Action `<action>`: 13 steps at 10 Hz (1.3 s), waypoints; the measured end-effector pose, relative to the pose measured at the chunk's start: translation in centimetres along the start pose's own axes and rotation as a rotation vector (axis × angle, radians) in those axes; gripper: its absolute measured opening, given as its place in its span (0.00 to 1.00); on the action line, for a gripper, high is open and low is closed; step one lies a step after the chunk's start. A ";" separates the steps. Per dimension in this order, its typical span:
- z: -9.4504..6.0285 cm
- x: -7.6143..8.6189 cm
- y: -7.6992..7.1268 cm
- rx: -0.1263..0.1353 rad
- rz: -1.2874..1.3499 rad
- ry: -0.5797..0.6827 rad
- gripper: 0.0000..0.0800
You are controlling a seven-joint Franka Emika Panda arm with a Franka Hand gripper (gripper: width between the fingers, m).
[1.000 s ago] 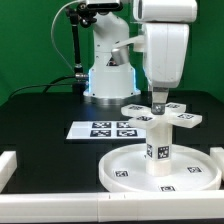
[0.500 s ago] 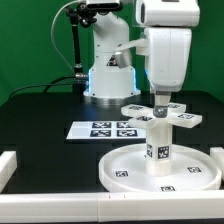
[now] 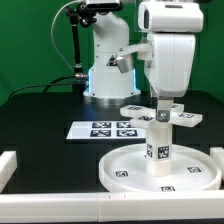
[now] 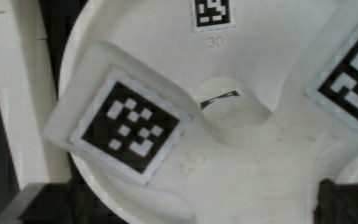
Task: Assemble round table
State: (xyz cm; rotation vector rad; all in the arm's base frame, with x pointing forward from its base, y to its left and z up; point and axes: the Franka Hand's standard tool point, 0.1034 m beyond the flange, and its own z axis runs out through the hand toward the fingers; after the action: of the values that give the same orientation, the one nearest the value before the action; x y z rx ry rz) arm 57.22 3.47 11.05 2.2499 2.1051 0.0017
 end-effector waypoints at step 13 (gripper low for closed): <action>-0.3 -0.1 -0.9 0.006 -0.038 -0.007 0.81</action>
Offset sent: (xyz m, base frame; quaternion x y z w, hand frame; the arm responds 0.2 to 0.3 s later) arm -0.0076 0.0005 0.0120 0.0081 -0.0167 -0.0258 0.9995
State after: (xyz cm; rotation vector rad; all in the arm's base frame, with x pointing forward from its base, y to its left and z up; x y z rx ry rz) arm 56.35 3.43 11.27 2.2096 2.1461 -0.0145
